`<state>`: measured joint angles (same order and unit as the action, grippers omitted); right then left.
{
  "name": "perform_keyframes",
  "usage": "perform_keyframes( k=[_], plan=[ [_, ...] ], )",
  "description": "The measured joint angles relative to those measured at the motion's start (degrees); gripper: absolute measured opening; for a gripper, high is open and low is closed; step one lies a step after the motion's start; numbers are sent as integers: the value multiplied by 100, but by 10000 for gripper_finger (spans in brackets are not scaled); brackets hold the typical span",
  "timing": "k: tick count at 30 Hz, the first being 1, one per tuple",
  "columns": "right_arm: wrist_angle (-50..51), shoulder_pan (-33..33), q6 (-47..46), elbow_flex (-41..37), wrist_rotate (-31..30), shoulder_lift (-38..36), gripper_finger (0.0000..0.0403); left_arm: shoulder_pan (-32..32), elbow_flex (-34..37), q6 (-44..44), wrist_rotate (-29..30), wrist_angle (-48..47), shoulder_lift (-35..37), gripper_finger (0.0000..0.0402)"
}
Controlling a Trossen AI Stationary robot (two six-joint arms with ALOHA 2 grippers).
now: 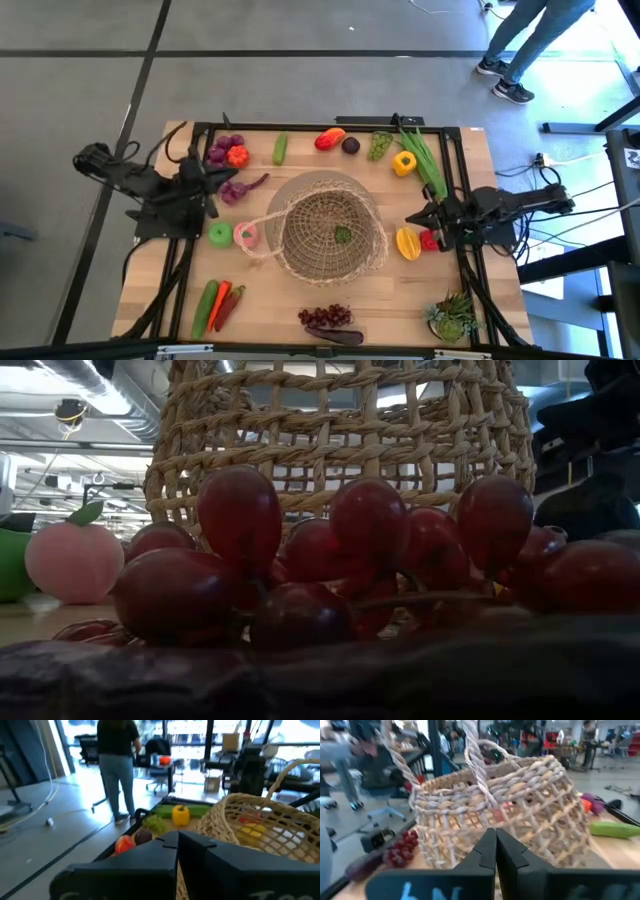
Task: Build produce basket
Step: Put the green apple into the brown basket
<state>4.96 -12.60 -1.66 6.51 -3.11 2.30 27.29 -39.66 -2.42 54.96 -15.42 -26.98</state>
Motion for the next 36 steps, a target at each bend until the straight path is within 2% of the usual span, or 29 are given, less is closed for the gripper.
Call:
perform_keyframes(
  k=[3, 5, 12, 16, 19, 22, 27, 36],
  plan=[
    [456, 0, 107, 372, -84, 121, 0, -54, -673, -1163, -59, -1256, -548, 0],
    [725, 0, 94, 636, -176, 256, 0, -127, -1089, -2085, -308, -2079, -884, 0],
    [1540, 0, 69, 1583, -188, 1056, 0, -600, -2332, -4670, -2093, -4610, -1921, 0],
    [1752, 0, 34, 2041, -200, 1617, 0, -917, -2478, -5964, -3267, -5490, -2340, 0],
    [1774, 0, 38, 2283, -208, 2022, 0, -1125, -2478, -6856, -3719, -5939, -2526, 0],
    [1780, -2, -244, 2496, -607, 2344, 0, -1258, -2478, -7057, -3723, -6034, -2588, 0],
    [1784, 0, -715, 2822, -1611, 2642, 0, -1375, -2480, -6569, -3474, -6046, -2588, 0],
    [1765, 0, -705, 3127, -1765, 2642, 0, -1369, -2480, -6357, -3469, -5976, -2586, 0]
  ],
)
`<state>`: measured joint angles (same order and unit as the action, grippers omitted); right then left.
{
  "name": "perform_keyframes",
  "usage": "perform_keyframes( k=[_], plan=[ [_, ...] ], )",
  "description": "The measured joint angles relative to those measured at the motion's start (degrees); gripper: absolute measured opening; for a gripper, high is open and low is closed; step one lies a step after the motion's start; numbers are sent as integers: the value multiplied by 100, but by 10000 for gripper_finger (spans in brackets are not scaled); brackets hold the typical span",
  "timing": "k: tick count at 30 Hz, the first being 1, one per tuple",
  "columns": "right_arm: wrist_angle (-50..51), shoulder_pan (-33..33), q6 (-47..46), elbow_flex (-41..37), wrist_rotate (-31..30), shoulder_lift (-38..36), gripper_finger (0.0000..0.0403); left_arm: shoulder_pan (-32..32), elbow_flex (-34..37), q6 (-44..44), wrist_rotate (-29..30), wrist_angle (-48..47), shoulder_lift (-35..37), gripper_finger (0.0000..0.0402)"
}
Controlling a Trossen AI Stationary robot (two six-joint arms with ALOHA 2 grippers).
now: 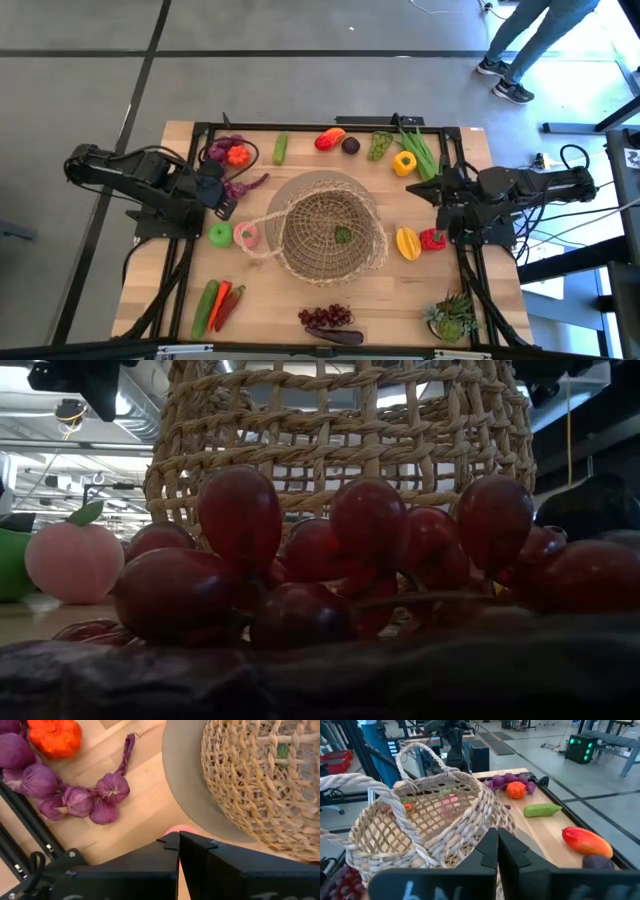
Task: Build produce basket
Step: Put the green apple into the brown basket
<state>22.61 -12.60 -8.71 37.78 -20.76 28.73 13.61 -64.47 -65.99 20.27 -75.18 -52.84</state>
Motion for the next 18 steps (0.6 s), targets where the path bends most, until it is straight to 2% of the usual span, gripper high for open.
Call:
perform_keyframes(
  k=[3, 7, 18],
  plan=[
    [11, 0, -7, 0, -52, 6, 0, 0, 0, 351, -42, 2, -10, 0],
    [9, 0, -7, 0, -58, 5, 0, 0, 0, 291, -169, 2, -11, 7],
    [7, 0, -7, 0, -19, 3, 0, -25, 0, -6, -326, -5, -93, 94]
  ],
)
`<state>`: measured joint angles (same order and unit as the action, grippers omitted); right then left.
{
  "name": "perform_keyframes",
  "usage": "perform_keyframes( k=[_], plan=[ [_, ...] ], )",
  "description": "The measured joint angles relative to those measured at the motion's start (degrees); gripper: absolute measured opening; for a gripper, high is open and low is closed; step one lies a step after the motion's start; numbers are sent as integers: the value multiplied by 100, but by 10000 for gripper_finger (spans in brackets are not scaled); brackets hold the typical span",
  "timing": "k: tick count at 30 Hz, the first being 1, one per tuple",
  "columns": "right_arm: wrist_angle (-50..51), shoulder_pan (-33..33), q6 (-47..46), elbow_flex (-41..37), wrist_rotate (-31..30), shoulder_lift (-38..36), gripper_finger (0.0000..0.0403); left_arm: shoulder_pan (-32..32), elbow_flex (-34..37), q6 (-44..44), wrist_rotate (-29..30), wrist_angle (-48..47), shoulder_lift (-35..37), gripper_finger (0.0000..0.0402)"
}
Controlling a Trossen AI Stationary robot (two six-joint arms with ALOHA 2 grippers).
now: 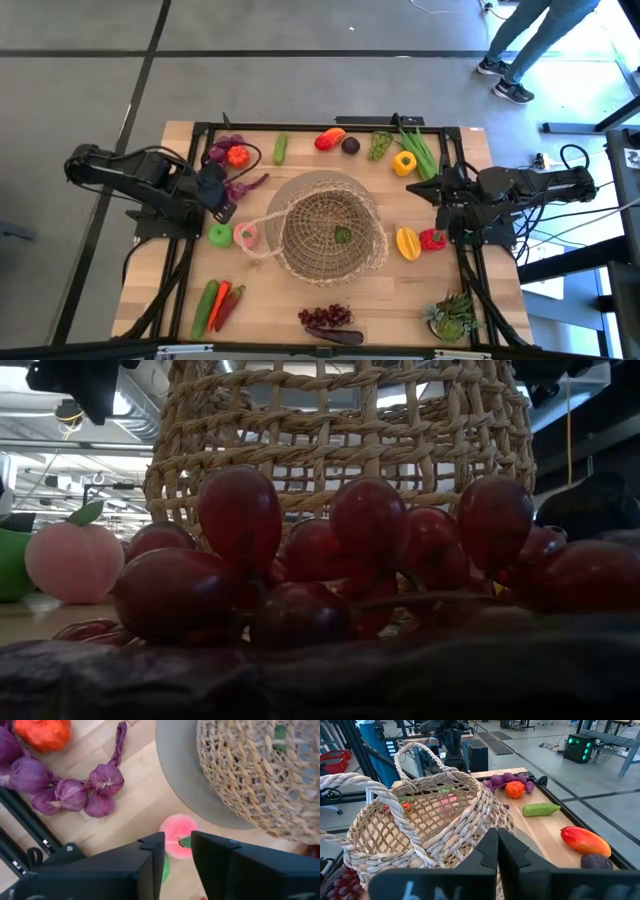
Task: Build produce basket
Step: Put the green apple into the brown basket
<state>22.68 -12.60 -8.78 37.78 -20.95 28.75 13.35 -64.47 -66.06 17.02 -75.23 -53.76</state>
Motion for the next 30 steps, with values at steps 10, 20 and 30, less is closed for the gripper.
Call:
perform_keyframes(
  k=[10, 20, 30],
  plan=[
    [-13, 0, -17, -2, 4, -2, 0, -718, 0, -440, -35, -125, -91, 110],
    [-13, 0, -9, -6, 7, -2, 0, -914, 0, 366, -1459, -291, -97, 110],
    [-11, 0, -4, -7, 15, -2, 0, -756, 202, -1020, -2107, -724, -179, 110]
  ],
)
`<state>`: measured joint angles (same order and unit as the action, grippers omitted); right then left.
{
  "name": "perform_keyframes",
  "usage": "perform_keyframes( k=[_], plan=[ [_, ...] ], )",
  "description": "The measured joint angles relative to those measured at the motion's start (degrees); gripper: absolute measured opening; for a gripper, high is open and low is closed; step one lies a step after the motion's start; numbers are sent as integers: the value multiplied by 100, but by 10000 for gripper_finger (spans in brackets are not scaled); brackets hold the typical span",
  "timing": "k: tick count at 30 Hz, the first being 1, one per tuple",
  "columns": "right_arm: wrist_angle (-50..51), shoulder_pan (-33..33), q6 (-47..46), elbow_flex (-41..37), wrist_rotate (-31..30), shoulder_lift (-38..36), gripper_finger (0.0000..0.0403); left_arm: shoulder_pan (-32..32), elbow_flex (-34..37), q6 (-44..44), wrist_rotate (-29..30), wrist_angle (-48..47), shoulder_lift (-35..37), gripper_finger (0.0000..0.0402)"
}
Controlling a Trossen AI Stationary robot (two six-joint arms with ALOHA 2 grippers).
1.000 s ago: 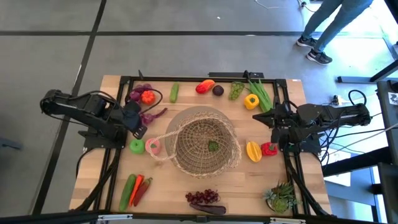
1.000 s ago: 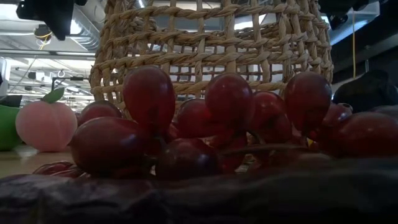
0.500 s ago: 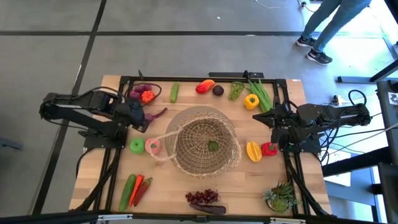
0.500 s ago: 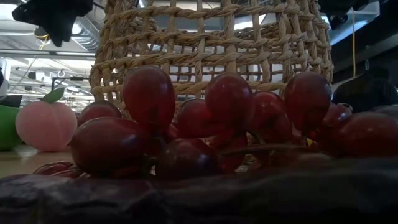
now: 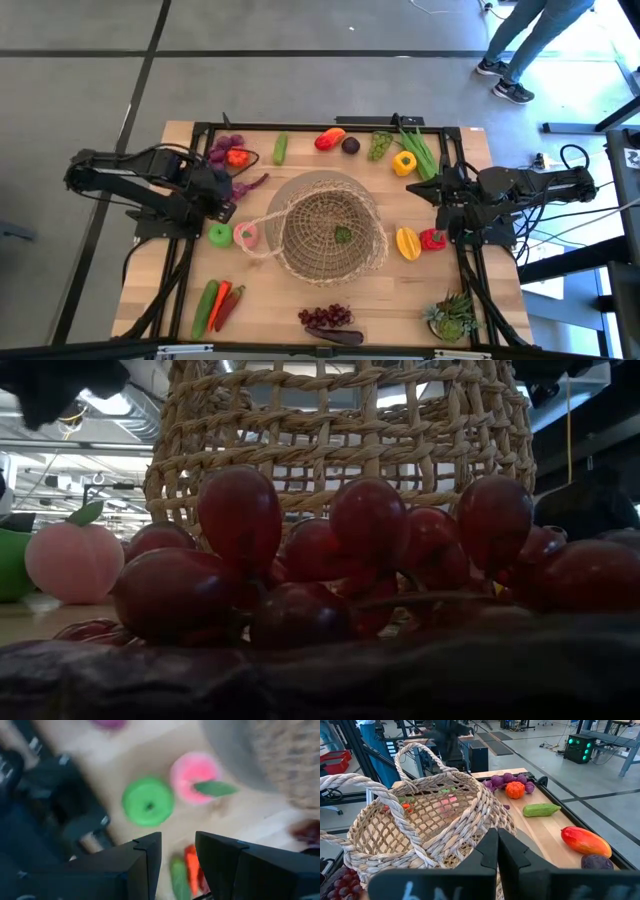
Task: Build produce basket
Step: Put the green apple into the brown basket
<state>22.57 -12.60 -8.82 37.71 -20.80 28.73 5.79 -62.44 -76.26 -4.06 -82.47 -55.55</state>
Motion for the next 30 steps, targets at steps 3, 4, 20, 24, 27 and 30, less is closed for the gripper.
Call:
perform_keyframes(
  k=[3, 4, 20, 24, 27, 30],
  plan=[
    [0, -2, 1, 0, 2, 0, 0, 138, 259, -278, -61, 82, -9, 110],
    [0, 0, 0, 0, 2, 0, 0, 189, 353, -297, -92, 83, -5, 110],
    [4, -1, 24, 0, 2, 0, 0, 633, 1783, -270, -109, 1309, -7, 110],
    [4, 0, 26, 0, 2, 0, 0, 633, 2084, -268, -111, 1673, -7, 110],
    [4, 0, 26, 0, 2, 0, 0, 631, 2239, -268, -87, 1808, -7, 110],
    [4, -1, 26, -2, 1, 0, 0, 631, 2303, -277, 13, 1825, -4, 110]
  ],
)
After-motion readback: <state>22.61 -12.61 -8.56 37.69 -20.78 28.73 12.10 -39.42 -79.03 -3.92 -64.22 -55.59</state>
